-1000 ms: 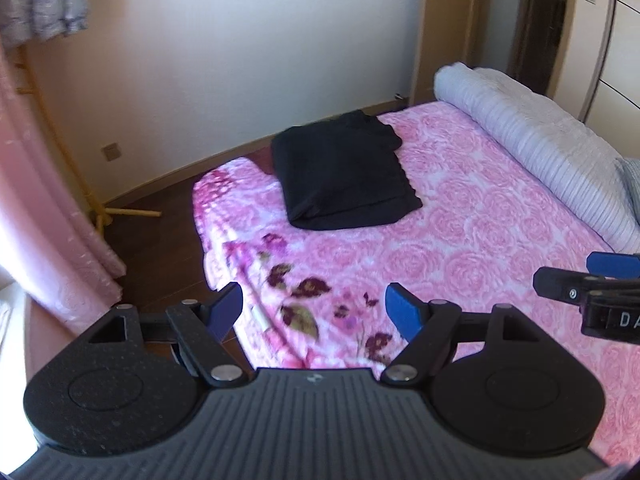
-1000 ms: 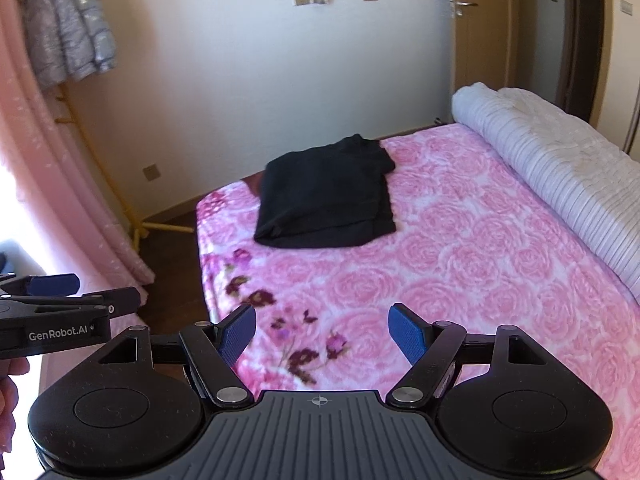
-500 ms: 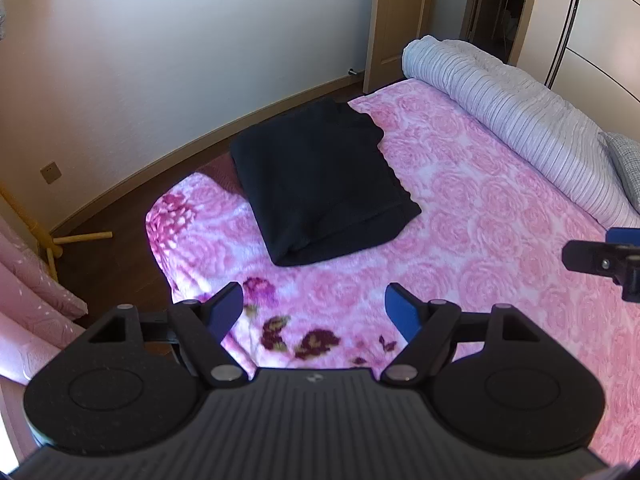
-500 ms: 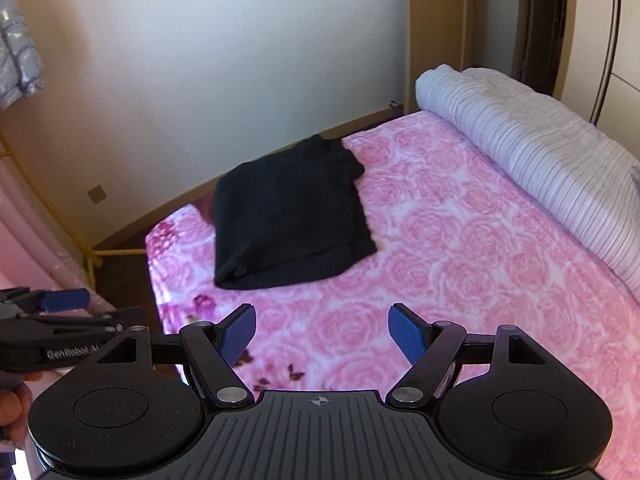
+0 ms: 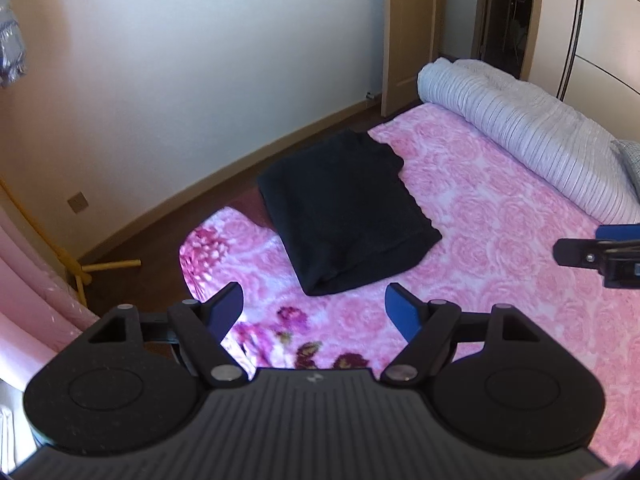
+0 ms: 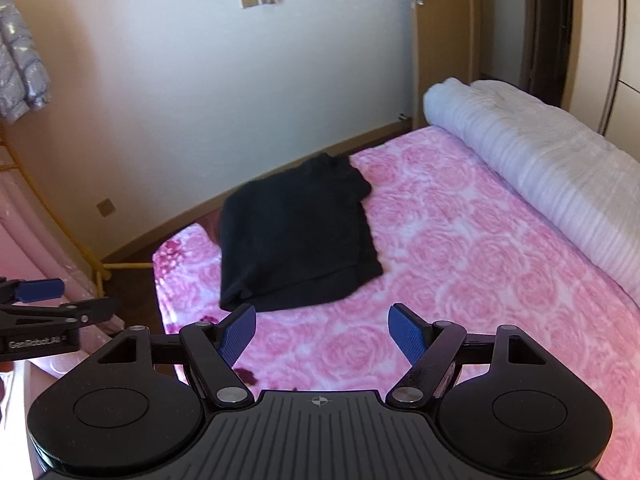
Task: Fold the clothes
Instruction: 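Move both grippers toward the folded black jacket on the bed, then grasp the black jacket edge with the right gripper while the left gripper grasps it too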
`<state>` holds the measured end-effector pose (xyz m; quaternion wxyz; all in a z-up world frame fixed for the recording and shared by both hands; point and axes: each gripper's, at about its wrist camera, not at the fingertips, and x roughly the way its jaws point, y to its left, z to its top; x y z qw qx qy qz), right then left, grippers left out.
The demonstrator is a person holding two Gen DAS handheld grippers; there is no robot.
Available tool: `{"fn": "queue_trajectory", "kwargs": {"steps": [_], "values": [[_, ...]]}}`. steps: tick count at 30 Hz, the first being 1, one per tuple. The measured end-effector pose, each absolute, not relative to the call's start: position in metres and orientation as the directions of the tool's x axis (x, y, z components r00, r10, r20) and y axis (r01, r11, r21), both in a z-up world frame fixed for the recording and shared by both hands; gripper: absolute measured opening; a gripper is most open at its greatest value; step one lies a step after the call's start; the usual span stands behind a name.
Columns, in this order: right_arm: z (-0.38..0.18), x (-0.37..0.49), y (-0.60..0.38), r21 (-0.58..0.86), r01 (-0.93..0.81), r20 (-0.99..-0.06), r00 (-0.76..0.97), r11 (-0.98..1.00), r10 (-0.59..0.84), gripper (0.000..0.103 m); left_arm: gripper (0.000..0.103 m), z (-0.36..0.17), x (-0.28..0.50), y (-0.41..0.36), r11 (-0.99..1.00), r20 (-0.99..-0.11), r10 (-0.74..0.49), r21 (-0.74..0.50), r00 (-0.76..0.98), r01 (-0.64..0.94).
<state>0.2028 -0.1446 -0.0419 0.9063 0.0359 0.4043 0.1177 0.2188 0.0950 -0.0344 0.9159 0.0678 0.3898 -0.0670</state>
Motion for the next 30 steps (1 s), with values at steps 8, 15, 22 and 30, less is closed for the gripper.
{"fn": "queue_trajectory", "kwargs": {"steps": [8, 15, 22, 30], "values": [[-0.058, 0.222, -0.131, 0.166, -0.236, -0.723, 0.632, 0.957, 0.281, 0.076, 0.075, -0.059, 0.267, 0.118, 0.948, -0.732, -0.074, 0.159, 0.678, 0.275], [-0.105, 0.27, -0.107, 0.111, -0.236, -0.757, 0.609, 0.965, 0.236, 0.076, 0.075, -0.126, 0.367, 0.13, 0.789, -0.747, -0.175, 0.284, 0.642, 0.546], [-0.195, 0.352, -0.056, 0.118, -0.191, -0.832, 0.516, 0.975, 0.202, 0.076, 0.073, -0.208, 0.474, 0.129, 0.526, -0.767, -0.282, 0.379, 0.576, 0.762], [-0.29, 0.433, -0.048, 0.297, 0.049, -0.848, 0.473, 0.954, 0.239, 0.076, 0.072, -0.275, 0.548, 0.126, 0.342, -0.809, -0.344, 0.364, 0.476, 0.866]]}}
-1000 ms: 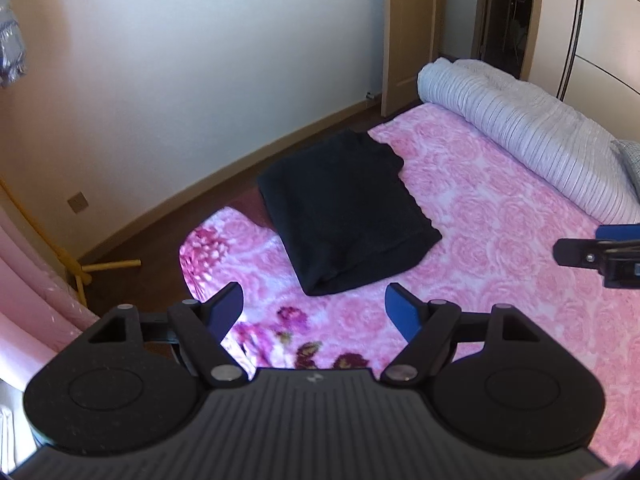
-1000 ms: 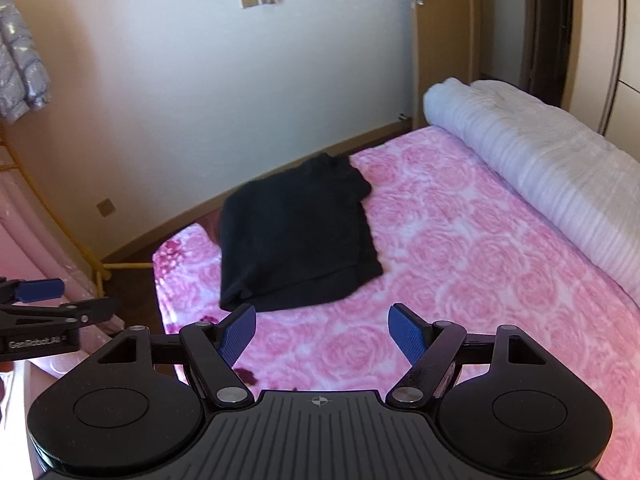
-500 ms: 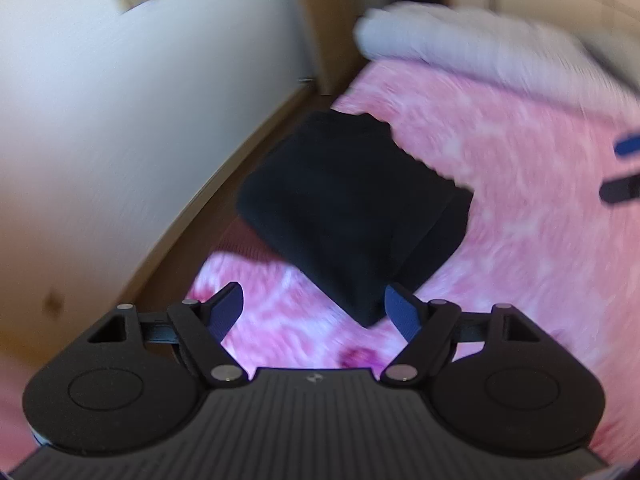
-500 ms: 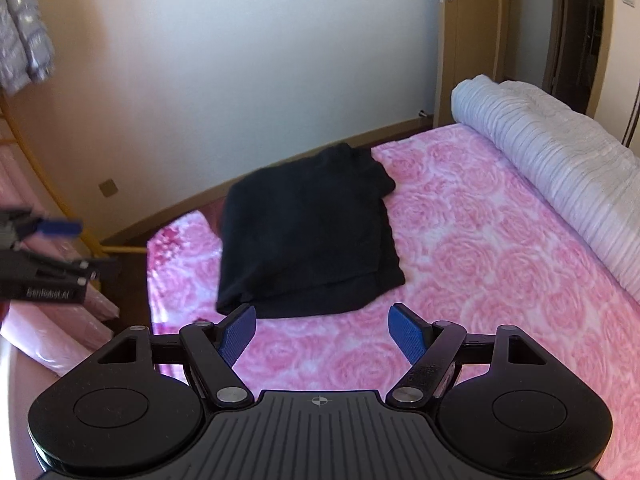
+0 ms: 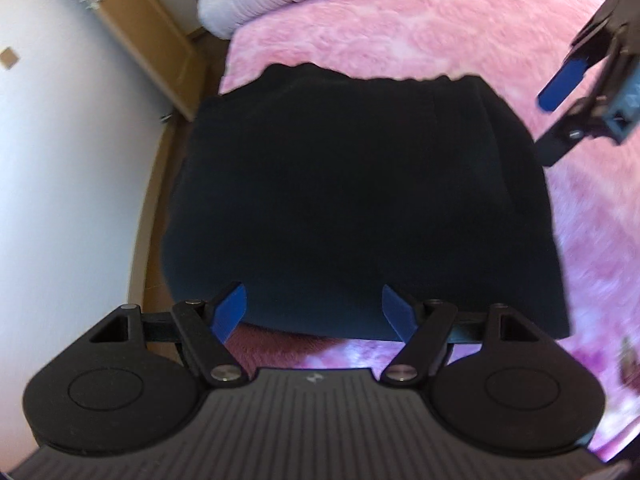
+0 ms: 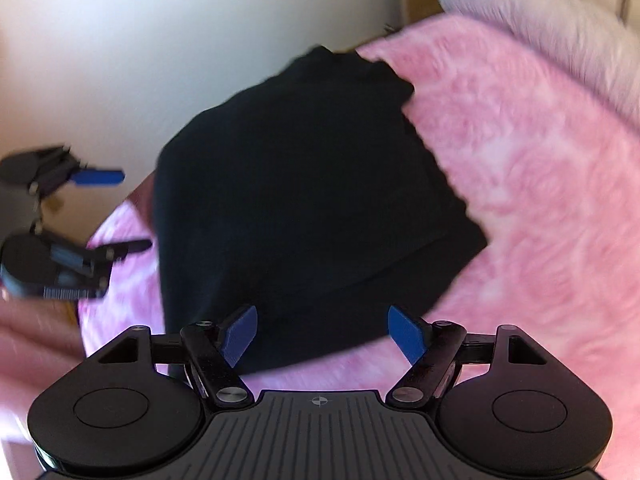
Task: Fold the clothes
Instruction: 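Grasp the black jacket edge with the right gripper while the left gripper grasps it too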
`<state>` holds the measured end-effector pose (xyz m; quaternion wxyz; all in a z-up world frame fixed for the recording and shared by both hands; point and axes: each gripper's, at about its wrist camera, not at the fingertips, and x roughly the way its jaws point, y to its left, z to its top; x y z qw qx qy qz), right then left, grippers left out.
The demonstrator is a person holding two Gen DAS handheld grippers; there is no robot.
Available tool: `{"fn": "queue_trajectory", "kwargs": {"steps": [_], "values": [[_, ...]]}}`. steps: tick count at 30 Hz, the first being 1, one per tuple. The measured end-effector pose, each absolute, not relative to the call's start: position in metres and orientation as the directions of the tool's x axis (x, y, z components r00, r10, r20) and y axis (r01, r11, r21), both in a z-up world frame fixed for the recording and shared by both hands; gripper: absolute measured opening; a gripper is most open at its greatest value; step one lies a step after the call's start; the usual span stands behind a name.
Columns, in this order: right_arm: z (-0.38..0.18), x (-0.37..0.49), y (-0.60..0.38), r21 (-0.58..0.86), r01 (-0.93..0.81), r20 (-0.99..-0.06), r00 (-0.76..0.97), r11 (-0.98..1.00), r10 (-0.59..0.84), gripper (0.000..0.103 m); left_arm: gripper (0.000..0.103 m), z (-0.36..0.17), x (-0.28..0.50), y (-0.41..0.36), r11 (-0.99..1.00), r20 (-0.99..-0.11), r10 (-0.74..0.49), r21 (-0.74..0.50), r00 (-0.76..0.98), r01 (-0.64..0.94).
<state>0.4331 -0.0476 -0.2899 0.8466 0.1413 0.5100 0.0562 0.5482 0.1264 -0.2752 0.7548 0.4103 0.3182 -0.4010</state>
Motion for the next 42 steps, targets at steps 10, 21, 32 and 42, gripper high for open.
{"fn": "queue_trajectory", "kwargs": {"steps": [10, 21, 32, 42], "values": [[-0.348, 0.477, -0.033, 0.5, 0.267, -0.802, 0.5, 0.824, 0.325, 0.076, 0.079, -0.289, 0.574, 0.145, 0.027, -0.803, -0.473, 0.399, 0.364, 0.917], [-0.316, 0.477, -0.06, 0.447, 0.17, -0.809, 0.496, 0.878, 0.315, 0.002, 0.069, -0.312, 0.568, 0.147, -0.277, -0.836, -0.432, 0.479, 0.337, 0.833], [-0.226, 0.448, -0.087, 0.268, 0.006, -0.769, 0.604, 0.963, 0.21, 0.001, 0.009, -0.27, 0.546, 0.096, -0.239, -0.768, -0.526, 0.545, 0.365, 0.803], [-0.158, 0.321, -0.163, 0.104, 0.1, -0.783, 0.621, 0.99, 0.02, 0.001, 0.002, -0.206, 0.396, 0.014, -0.282, -0.735, -0.654, 0.458, 0.18, 0.843]]}}
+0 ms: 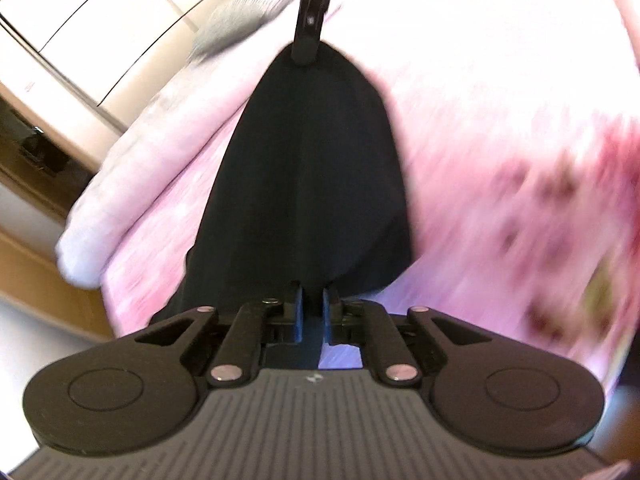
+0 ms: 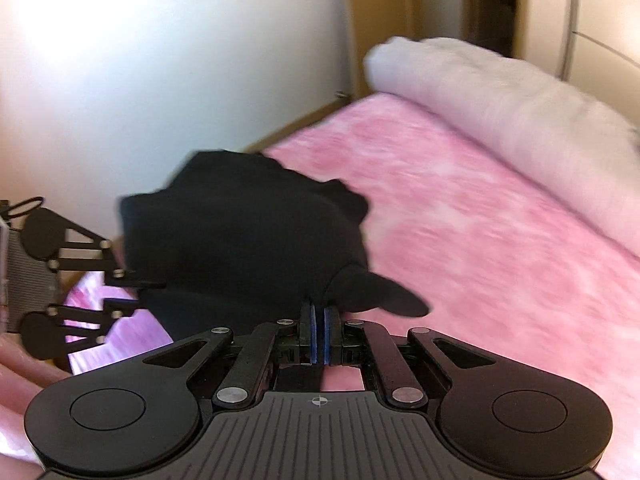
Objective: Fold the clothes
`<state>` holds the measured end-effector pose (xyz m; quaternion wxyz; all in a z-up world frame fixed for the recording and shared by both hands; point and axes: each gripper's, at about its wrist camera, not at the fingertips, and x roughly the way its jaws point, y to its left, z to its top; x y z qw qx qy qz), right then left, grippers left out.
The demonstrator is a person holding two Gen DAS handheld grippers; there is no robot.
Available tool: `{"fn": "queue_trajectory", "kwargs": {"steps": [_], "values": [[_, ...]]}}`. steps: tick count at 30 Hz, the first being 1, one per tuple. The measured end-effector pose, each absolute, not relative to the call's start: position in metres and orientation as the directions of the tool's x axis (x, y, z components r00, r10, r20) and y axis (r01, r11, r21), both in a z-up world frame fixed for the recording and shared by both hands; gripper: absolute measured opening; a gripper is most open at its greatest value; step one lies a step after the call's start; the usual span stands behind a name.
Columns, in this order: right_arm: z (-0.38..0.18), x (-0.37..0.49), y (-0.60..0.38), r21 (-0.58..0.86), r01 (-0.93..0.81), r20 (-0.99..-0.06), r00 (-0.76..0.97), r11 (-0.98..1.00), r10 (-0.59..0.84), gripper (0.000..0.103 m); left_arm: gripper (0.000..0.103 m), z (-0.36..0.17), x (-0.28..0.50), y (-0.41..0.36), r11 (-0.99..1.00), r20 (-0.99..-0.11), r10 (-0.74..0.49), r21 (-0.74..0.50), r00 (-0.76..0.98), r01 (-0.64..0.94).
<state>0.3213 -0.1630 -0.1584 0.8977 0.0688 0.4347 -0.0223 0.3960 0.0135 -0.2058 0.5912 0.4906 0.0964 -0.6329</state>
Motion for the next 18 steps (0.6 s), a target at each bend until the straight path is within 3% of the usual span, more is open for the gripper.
{"fn": "queue_trajectory", "kwargs": {"steps": [6, 9, 13, 18], "values": [[-0.156, 0.192, -0.225, 0.07, 0.258, -0.854, 0.515, 0.964, -0.076, 0.001, 0.004, -0.214, 0.269, -0.045, -0.349, -0.779, -0.626, 0.25, -0.026, 0.903], [-0.178, 0.135, -0.252, 0.118, 0.318, -0.887, 0.46, 0.941, -0.044, 0.001, 0.008, -0.225, 0.251, -0.061, -0.283, -0.81, -0.586, 0.185, -0.017, 0.941], [-0.197, 0.094, -0.27, 0.135, 0.304, -0.91, 0.415, 0.943, -0.003, 0.001, 0.029, -0.232, 0.256, -0.063, -0.13, -0.847, -0.523, 0.193, 0.098, 0.972], [-0.198, 0.074, -0.292, 0.09, 0.322, -0.921, 0.387, 0.942, -0.044, 0.002, 0.051, -0.233, 0.331, -0.069, -0.006, -0.839, -0.462, 0.329, 0.289, 0.944]]}}
